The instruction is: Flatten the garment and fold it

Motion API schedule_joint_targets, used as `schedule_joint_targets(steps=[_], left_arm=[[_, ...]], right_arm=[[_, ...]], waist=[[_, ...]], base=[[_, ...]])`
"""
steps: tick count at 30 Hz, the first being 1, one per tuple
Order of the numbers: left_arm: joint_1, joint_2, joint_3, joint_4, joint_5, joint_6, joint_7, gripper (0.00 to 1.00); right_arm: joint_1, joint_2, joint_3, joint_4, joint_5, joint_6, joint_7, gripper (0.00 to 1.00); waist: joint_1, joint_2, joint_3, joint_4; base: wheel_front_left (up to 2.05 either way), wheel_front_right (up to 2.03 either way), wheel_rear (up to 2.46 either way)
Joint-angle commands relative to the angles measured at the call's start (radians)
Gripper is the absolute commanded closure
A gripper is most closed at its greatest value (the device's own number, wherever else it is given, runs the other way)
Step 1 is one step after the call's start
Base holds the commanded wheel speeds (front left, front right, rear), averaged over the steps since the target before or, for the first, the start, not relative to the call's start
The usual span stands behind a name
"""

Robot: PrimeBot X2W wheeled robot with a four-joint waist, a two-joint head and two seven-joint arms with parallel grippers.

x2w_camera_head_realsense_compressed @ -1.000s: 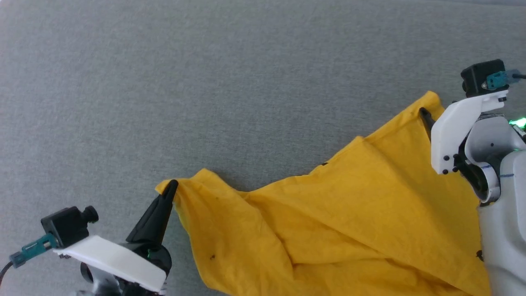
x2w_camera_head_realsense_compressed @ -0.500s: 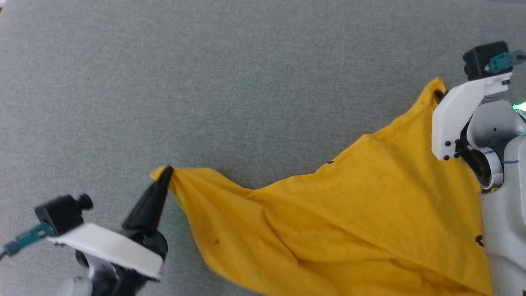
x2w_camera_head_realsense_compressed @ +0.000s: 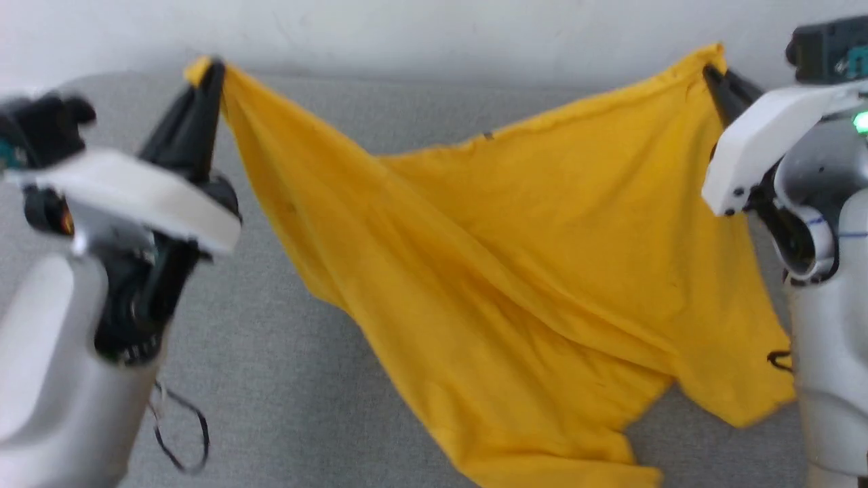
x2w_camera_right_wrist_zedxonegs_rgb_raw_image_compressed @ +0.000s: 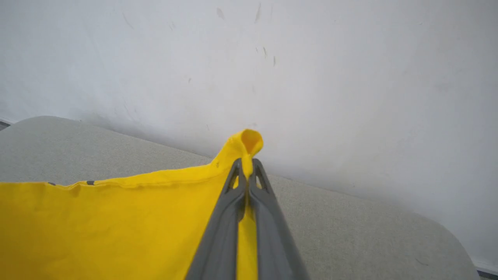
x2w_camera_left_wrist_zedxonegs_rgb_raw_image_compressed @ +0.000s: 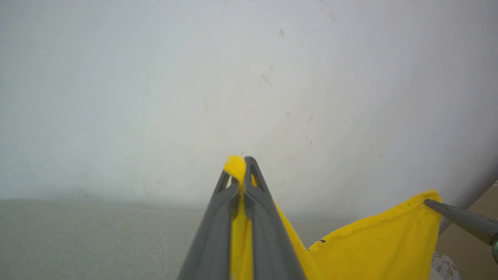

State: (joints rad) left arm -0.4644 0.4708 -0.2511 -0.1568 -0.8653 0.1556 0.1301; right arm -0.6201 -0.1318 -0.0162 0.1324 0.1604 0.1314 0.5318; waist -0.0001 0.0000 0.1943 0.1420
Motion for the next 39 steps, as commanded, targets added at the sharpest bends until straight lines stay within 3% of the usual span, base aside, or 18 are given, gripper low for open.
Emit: schedule_joint_targets(steps=[1, 4, 12, 15, 28, 39], left_arm=[[-0.110, 0.009, -0.018, 0.046, 0.036, 0.002, 0.019, 1.00], [-0.267, 0.018, -0.034, 0.153, 0.072, -0.007, 0.051, 1.00], [-0.608, 0.043, -0.060, 0.395, 0.115, -0.102, 0.095, 1.00], [-0.721, 0.056, -0.058, 0.463, 0.147, -0.110, 0.082, 1.00], [-1.110, 0.071, -0.042, 0.638, 0.223, -0.198, -0.081, 1.00], [-1.238, 0.088, -0.035, 0.683, 0.226, -0.264, -0.244, 1.00]], right_arm=[[-0.057, -0.008, 0.006, -0.002, 0.006, -0.001, -0.014, 1.00], [-0.137, -0.006, 0.027, 0.017, 0.004, -0.001, -0.015, 1.00], [-0.369, 0.032, 0.061, 0.161, -0.002, -0.001, -0.005, 1.00], [-0.458, 0.049, 0.067, 0.218, -0.029, -0.001, -0.023, 1.00], [-0.802, 0.081, 0.028, 0.438, -0.177, -0.001, -0.126, 1.00], [-0.926, 0.081, -0.020, 0.492, -0.291, -0.001, -0.288, 1.00]], waist=[[0.0001, 0.0000, -0.118, -0.065], [0.0001, 0.0000, -0.127, -0.091], [0.0001, 0.0000, -0.090, -0.158], [0.0001, 0.0000, -0.055, -0.181], [0.0001, 0.0000, 0.203, -0.249], [0.0001, 0.0000, 0.370, -0.230]], base=[[0.00, 0.00, 0.00], [0.00, 0.00, 0.00], [0.00, 0.00, 0.00], [0.00, 0.00, 0.00], [0.00, 0.00, 0.00], [0.00, 0.00, 0.00]])
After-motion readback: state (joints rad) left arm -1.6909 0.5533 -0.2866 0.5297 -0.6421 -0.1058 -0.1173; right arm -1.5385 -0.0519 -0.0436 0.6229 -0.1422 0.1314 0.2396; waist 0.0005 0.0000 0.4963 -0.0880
